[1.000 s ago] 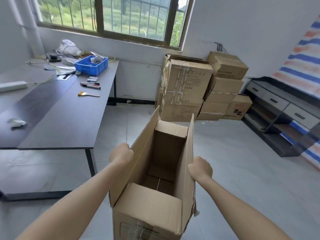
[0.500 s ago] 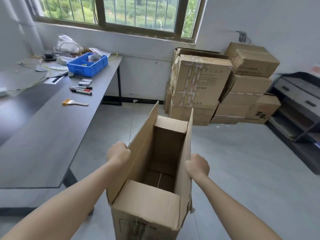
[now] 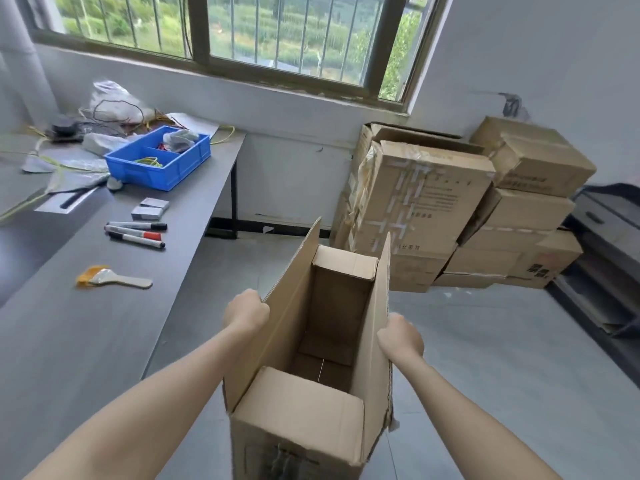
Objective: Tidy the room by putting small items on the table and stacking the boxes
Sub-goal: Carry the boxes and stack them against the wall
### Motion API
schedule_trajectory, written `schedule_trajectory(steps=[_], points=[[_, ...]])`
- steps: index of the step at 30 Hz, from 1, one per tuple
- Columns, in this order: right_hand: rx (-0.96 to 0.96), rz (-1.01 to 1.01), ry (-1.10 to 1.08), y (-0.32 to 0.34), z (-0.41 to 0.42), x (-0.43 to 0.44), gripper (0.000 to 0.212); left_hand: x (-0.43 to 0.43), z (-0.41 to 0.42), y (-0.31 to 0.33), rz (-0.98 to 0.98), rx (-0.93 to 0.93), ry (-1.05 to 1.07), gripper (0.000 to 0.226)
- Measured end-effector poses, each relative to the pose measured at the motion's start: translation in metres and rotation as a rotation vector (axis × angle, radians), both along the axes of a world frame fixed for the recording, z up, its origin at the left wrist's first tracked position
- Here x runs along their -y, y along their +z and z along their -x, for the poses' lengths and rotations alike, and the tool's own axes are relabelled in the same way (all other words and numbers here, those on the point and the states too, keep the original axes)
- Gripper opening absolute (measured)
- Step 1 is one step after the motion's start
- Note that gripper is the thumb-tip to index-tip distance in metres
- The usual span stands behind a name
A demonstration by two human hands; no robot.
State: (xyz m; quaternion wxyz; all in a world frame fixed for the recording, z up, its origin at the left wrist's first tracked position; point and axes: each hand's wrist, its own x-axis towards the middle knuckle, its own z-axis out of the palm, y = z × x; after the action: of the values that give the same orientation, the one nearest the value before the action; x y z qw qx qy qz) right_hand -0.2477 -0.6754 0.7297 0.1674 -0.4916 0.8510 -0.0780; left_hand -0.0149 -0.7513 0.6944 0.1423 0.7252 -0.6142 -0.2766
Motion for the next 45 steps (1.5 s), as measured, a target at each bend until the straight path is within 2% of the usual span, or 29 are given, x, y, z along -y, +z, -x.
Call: schedule_trajectory(steps=[2,3,4,6,7,11,15,17,20,22,24,26,28,29,30,31,32,33,35,38,41,45], points=[[0.010,-0.011,0.046,-0.003,0.001,0.024,0.058,0.032,0.004,0.002,0.010,0.039,-0.038,0.027],[0.020,-0.017,0.070,-0.007,0.002,0.034,0.061,0.047,0.006,0.002,0.016,0.058,-0.055,0.026],[0.029,-0.012,0.092,-0.011,0.002,0.045,0.052,0.062,0.008,0.002,0.022,0.066,-0.066,0.024],[0.008,-0.011,0.123,-0.020,0.006,0.069,0.017,0.093,0.013,0.002,0.031,0.087,-0.099,0.017],[-0.009,-0.014,0.179,-0.024,0.009,0.080,0.013,0.108,0.016,0.003,0.036,0.093,-0.113,0.014],[-0.075,-0.126,0.575,-0.035,0.029,0.125,0.022,0.160,0.032,0.005,0.046,0.080,-0.123,0.017],[-0.125,-0.175,0.808,-0.051,0.058,0.201,0.027,0.244,0.061,0.029,0.162,-0.196,-0.095,0.027],[-0.139,-0.196,0.837,-0.070,0.072,0.250,0.024,0.293,0.078,0.043,0.132,-0.097,-0.159,0.027],[-0.195,-0.307,0.891,-0.101,0.079,0.311,0.008,0.347,0.079,0.020,-0.020,0.045,-0.155,0.022],[-0.247,-0.275,1.005,-0.124,0.077,0.343,0.018,0.369,0.069,-0.009,-0.112,0.105,-0.097,0.023],[-0.350,-0.310,1.114,-0.141,0.077,0.365,0.038,0.384,0.061,-0.040,-0.191,0.157,-0.044,0.025],[-0.353,-0.167,1.133,-0.158,0.081,0.394,0.031,0.394,0.062,-0.063,-0.278,0.190,-0.011,0.026],[-0.363,-0.094,1.202,-0.174,0.083,0.413,0.012,0.402,0.067,-0.078,-0.363,0.219,0.003,0.028],[-0.385,-0.077,1.238,-0.171,0.082,0.421,0.007,0.405,0.070,-0.083,-0.398,0.228,-0.004,0.031],[-0.410,-0.090,1.281,-0.170,0.084,0.427,0.011,0.410,0.073,-0.087,-0.426,0.231,-0.014,0.034],[-0.429,-0.166,1.314,-0.162,0.085,0.437,0.008,0.414,0.076,-0.089,-0.446,0.231,-0.024,0.036],[-0.391,-0.248,1.357,-0.164,0.088,0.447,0.011,0.419,0.078,-0.091,-0.451,0.232,-0.033,0.037],[-0.358,-0.231,1.407,-0.168,0.093,0.455,0.019,0.425,0.079,-0.092,-0.449,0.239,-0.038,0.038],[-0.302,-0.189,1.411,-0.161,0.099,0.461,0.021,0.437,0.079,-0.094,-0.434,0.257,-0.058,0.040],[-0.283,-0.167,1.419,-0.166,0.108,0.478,0.045,0.455,0.081,-0.096,-0.393,0.279,-0.104,0.042],[-0.435,-0.108,1.558,-0.149,0.118,0.488,0.041,0.478,0.089,-0.096,-0.331,0.380,-0.260,0.045],[-0.404,-0.054,1.631,-0.133,0.133,0.497,0.031,0.521,0.102,-0.100,-0.141,0.589,-0.585,0.046]])
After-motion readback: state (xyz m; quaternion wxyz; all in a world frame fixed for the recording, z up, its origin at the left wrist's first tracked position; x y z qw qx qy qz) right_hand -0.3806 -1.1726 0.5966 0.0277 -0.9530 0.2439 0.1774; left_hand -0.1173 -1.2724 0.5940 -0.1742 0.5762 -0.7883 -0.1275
